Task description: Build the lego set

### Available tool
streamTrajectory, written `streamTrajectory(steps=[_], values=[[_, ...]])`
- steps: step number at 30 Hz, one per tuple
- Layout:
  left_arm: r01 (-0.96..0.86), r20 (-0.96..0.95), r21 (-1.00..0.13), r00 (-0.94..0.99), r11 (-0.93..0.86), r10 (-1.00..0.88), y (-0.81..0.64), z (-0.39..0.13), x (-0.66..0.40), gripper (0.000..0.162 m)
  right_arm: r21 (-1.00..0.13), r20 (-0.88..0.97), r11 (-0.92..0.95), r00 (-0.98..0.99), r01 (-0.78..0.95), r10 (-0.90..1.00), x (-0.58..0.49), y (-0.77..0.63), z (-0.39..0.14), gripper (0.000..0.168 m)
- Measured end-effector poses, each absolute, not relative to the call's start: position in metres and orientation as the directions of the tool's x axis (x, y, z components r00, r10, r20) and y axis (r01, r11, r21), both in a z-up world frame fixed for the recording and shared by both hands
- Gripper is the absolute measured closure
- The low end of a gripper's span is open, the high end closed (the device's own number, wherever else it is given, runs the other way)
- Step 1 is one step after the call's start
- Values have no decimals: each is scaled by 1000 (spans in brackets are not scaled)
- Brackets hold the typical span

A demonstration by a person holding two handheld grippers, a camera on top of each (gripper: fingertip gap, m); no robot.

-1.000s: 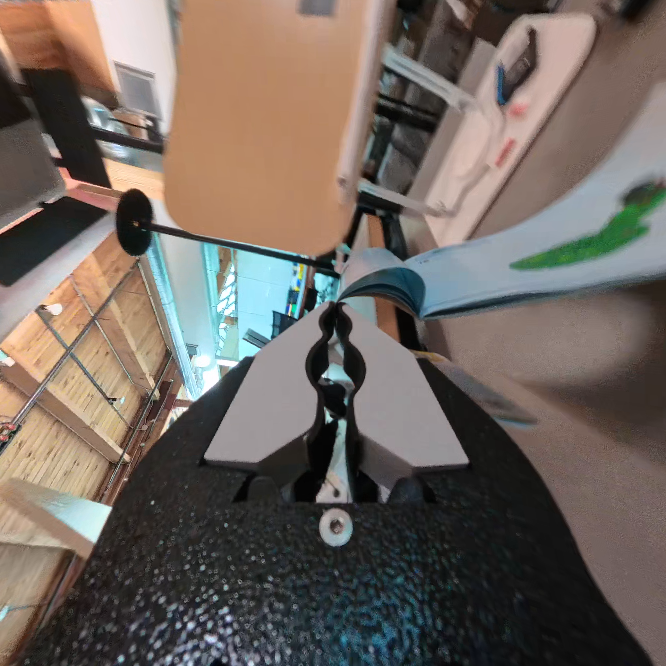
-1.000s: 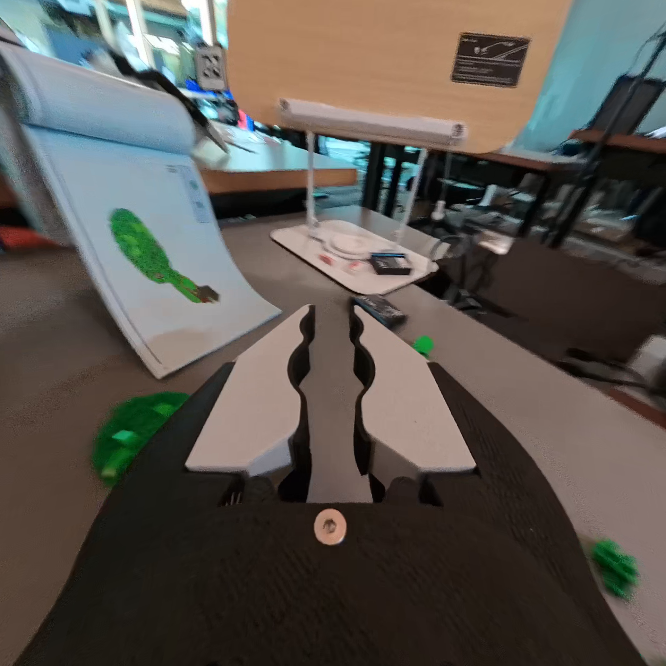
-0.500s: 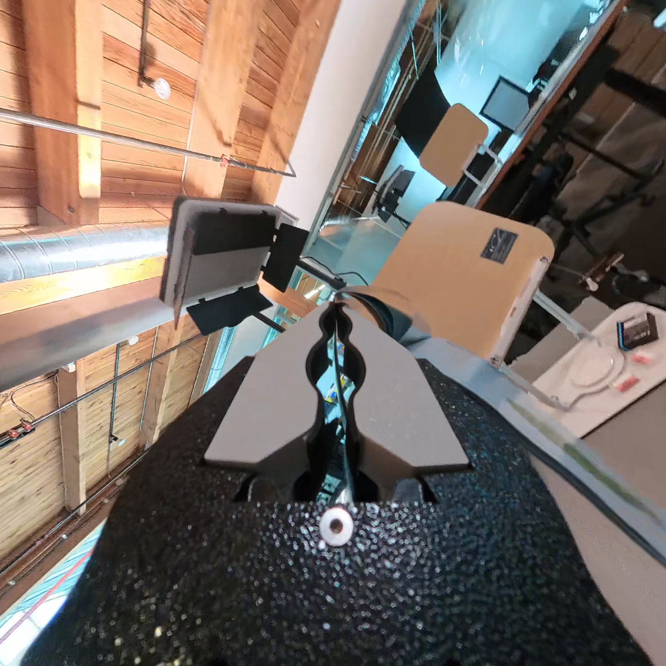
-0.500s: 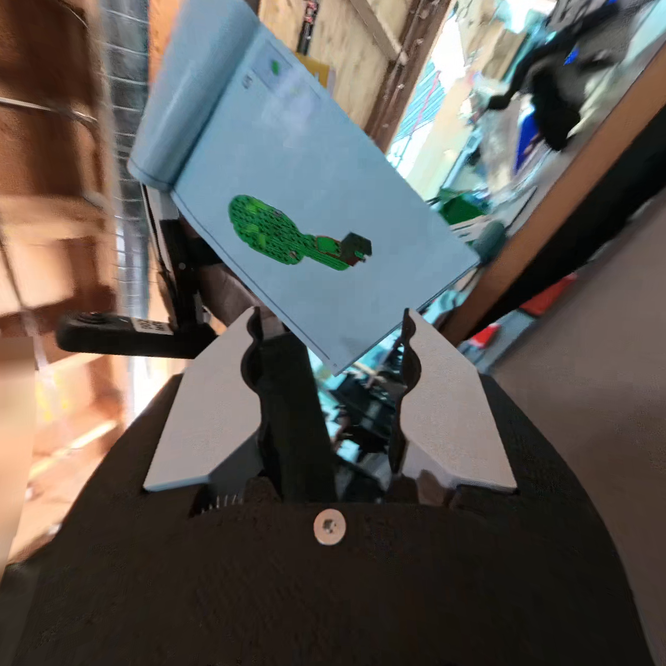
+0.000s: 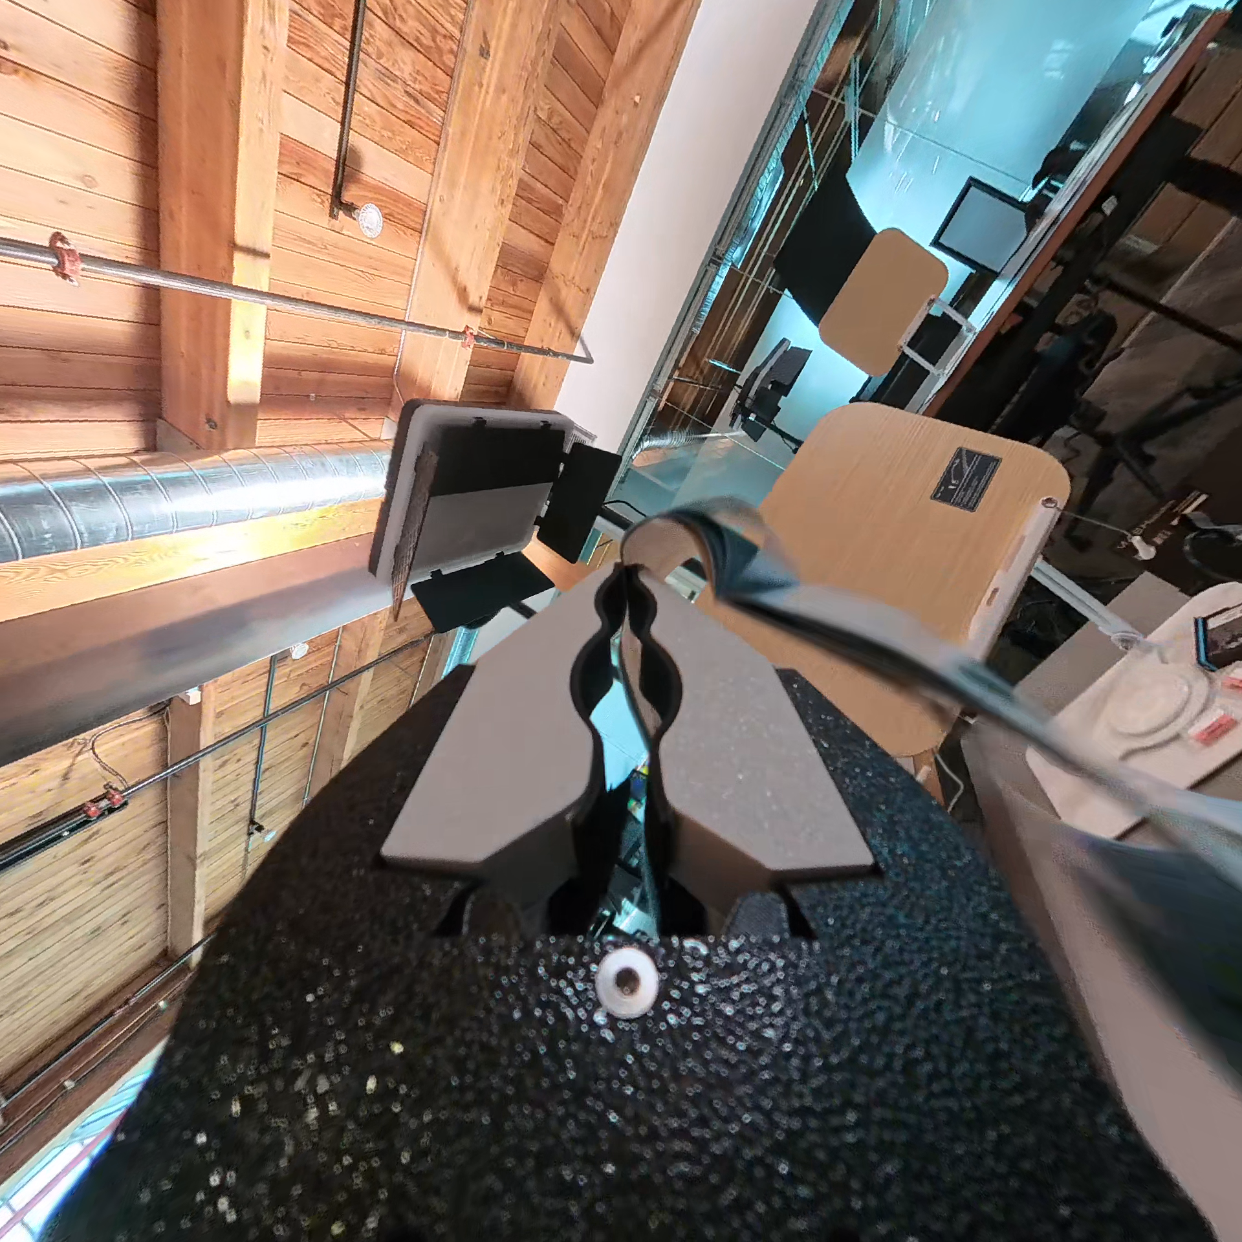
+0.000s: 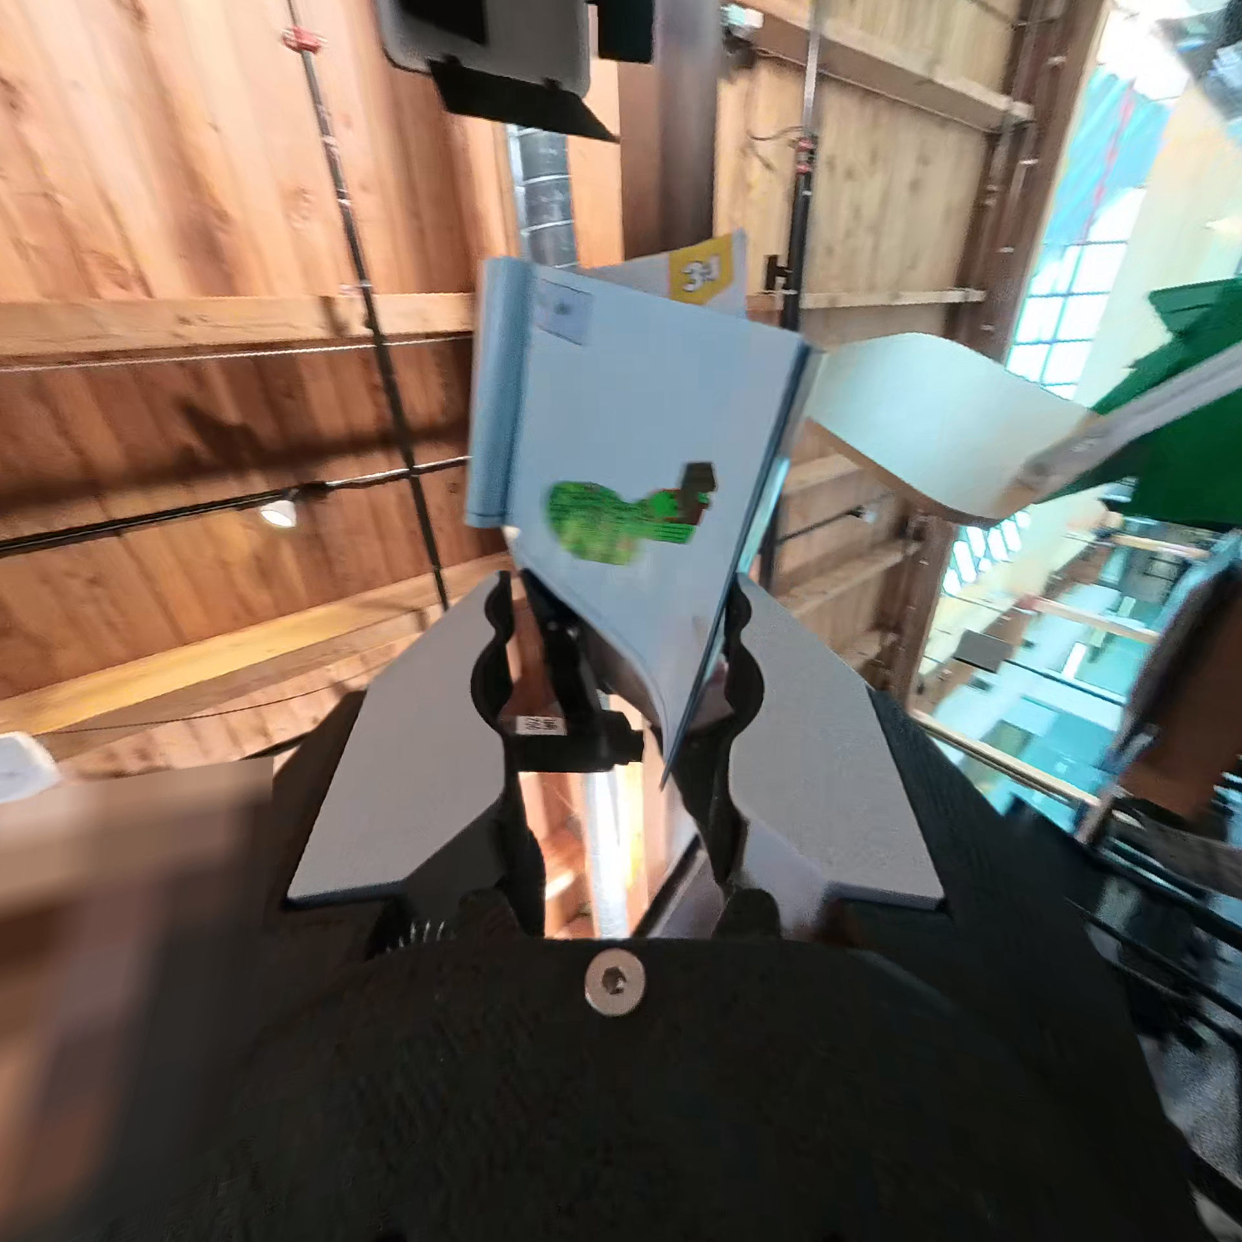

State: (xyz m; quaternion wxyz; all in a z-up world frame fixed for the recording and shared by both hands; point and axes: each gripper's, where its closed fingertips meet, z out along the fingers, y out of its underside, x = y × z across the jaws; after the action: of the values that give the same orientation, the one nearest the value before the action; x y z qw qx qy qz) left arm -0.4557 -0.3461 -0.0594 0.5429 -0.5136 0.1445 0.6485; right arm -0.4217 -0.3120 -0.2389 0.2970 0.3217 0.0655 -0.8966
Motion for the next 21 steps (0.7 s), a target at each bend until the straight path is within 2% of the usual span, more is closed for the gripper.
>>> streamTrajectory(steps=[3,6,9,10,13,17,21], values=[[-854,-818,-375,122,-361,561,-349,-53,-454,162,92,-548,-814,-654,573,-523,-418,-308,-228,106],[-871,-820,-353,111,-342,562,-344,-37,-445,162,62,-583,-821,-647,567,-491,-424,-323,-232,94],[-892,-831,-305,78,-333,551,-336,-21,-430,162,101,-522,-820,-672,563,-525,-421,-325,-225,81],[-898,-834,-293,73,-327,547,-334,-17,-426,162,83,-505,-832,-697,548,-510,-418,-325,-220,79],[-913,-842,-263,60,-311,537,-327,-11,-416,162,16,-462,-874,-772,486,-438,-407,-326,-207,78],[-927,-856,-237,59,-289,513,-315,-10,-406,162,28,-406,-875,-794,483,-452,-399,-322,-198,76],[-924,-865,-213,28,-317,500,-312,-18,-407,162,69,-313,-919,-866,388,-389,-381,-290,-190,94]])
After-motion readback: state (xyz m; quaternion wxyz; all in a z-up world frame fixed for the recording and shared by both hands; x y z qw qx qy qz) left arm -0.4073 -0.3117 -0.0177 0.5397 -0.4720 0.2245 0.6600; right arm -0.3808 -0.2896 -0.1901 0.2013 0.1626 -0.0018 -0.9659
